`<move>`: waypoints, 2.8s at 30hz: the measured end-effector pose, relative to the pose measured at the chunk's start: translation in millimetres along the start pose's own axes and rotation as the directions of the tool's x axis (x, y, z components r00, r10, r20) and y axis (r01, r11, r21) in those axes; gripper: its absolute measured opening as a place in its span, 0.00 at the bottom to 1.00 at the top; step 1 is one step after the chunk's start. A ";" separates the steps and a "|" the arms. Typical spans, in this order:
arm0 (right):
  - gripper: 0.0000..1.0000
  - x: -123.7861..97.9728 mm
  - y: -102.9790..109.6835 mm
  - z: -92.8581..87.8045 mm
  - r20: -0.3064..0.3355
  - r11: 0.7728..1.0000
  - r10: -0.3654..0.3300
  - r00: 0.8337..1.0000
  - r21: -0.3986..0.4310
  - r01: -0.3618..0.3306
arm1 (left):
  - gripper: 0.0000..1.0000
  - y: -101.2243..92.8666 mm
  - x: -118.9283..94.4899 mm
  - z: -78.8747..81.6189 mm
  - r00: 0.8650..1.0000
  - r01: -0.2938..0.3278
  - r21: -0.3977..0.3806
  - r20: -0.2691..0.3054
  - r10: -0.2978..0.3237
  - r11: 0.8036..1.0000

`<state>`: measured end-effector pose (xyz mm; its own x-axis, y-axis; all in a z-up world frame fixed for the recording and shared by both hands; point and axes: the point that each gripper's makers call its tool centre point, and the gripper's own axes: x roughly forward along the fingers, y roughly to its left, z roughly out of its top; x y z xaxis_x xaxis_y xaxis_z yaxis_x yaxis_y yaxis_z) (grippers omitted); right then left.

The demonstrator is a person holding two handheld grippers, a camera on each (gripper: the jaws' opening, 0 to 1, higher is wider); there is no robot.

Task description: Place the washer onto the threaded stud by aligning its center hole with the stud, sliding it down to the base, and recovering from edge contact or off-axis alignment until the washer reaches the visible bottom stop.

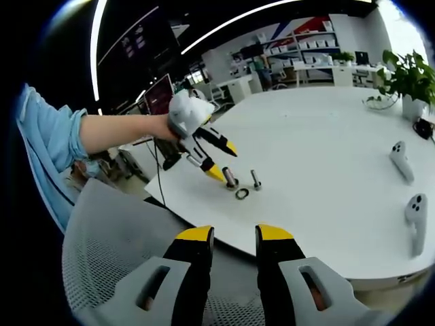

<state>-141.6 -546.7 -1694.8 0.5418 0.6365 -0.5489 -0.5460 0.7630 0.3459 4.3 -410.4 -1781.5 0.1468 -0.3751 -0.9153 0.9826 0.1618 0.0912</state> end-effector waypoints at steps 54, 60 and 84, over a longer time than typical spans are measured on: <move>0.27 -0.2 0.1 1.2 0.008 1.000 0.013 1.000 -0.006 -0.013 | 0.27 -29.6 67.3 -15.0 0.979 0.120 0.071 -0.173 -0.106 0.990; 0.27 -0.2 0.6 1.2 0.009 1.000 0.016 1.000 -0.007 -0.016 | 0.29 -31.7 66.3 -16.3 0.976 0.111 0.057 -0.195 -0.098 0.992; 0.27 -0.3 0.9 1.8 0.013 1.000 0.016 1.000 -0.008 -0.016 | 0.19 -27.9 60.6 -13.6 0.989 0.042 0.041 -0.144 -0.036 0.998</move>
<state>-141.1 -546.0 -1692.9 0.5408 0.6503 -0.5336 -0.5599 0.7517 0.3486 -15.7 -425.2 -1844.9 0.0932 -0.2451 -0.9650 0.9918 0.1083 0.0682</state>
